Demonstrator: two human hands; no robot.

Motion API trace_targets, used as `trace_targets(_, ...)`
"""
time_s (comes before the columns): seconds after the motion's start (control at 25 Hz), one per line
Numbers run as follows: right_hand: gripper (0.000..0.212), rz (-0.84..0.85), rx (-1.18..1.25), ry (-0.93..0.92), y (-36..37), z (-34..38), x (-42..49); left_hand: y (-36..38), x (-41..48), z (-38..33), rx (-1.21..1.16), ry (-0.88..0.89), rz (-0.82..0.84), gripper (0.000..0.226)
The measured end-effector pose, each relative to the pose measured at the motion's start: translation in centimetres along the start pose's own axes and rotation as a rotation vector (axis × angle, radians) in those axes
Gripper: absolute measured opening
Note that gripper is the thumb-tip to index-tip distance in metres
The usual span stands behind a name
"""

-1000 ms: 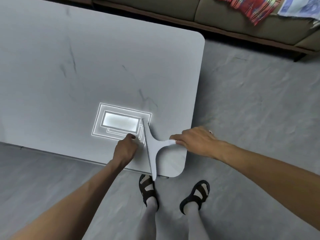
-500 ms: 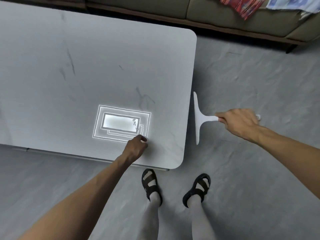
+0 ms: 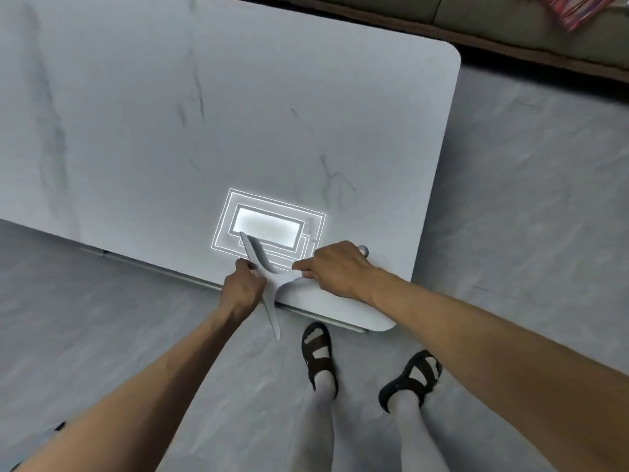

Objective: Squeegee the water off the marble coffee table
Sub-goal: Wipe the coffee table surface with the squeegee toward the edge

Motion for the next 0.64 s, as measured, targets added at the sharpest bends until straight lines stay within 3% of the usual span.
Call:
trace_targets(0.12, 0.03, -0.06, -0.001, 0.088, -0.2, -3.4, -1.1, 1.0, 0.2, -0.2, 0.016, 0.026, 0.044, 0.038)
trace_targets(0.32, 0.025, -0.194, -0.022, 0.403, -1.7, -14.2, -10.5, 4.6, -0.8, -4.1, 0.092, 0.144, 0.136, 0.044)
trace_targets(0.48, 0.025, -0.206, -0.04, 0.609, -2.3, -20.2, -16.7, 8.9, -1.6, -7.1, 0.316, 0.293, 0.229, 0.047)
trace_targets(0.64, 0.024, -0.159, -0.163, 0.755, -3.1, -23.6, -20.9, 9.8, -1.4, -8.1, 0.302, 0.172, 0.216, 0.049)
Point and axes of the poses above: each hand's wrist, its own x-axis towards the middle knuckle, its own y-axis out of the palm, z = x × y, the point moved 2 cm from there along x, towards the middle knuckle, and after that the axes turned 7 degrees about -z, right-handed, at the moved point
